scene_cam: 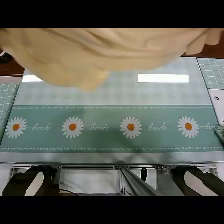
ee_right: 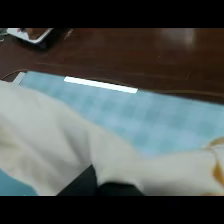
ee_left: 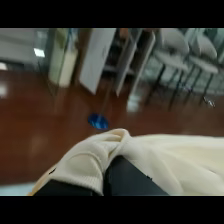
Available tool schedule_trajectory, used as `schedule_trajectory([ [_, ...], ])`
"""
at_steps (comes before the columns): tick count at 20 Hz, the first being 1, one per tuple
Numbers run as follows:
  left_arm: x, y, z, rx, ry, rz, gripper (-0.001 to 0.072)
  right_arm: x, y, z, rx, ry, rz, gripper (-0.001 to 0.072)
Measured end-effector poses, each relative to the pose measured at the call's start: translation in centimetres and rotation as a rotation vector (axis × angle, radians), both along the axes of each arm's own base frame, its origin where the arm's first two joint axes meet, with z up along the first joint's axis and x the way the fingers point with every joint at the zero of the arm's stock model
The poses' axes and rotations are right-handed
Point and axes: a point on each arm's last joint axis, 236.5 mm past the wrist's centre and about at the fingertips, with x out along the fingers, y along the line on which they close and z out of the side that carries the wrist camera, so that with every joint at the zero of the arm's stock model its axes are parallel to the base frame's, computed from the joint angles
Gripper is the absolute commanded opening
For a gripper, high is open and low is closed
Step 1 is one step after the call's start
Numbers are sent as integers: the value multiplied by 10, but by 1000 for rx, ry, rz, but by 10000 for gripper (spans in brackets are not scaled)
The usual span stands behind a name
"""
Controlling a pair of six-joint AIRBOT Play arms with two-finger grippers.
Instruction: Fold the shirts.
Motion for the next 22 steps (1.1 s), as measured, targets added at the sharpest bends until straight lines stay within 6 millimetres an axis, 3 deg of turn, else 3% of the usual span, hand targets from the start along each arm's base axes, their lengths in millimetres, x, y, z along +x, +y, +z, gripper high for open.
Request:
schedule_trajectory([
  [3, -57, 21, 70, 35, -200, 118, 22, -59, -6, 37, -96, -105, -60, 21],
  [5, -93, 29, 96, 88, -296, 203, 22, -94, -13, 50, -144, -145, -114, 21],
  [7, -123, 31, 107, 152, -346, 273, 22, -124, -20, 55, -180, -164, -171, 21],
  [9, -134, 30, 92, 225, -296, 309, 22, -146, -26, 49, -195, -151, -211, 21],
  [12, -124, 30, 36, 270, -95, 289, 22, -159, -29, 14, -192, -54, -229, 21],
  [15, -98, 36, -43, 228, 161, 233, 22, -153, -24, -47, -163, 121, -191, 21],
  [20, -51, 29, -202, 42, 578, 50, 22, -119, -19, -167, -84, 421, -135, 21],
  [22, -35, 25, -249, -33, 674, 5, 22, -96, -20, -207, -53, 500, -130, 21],
])
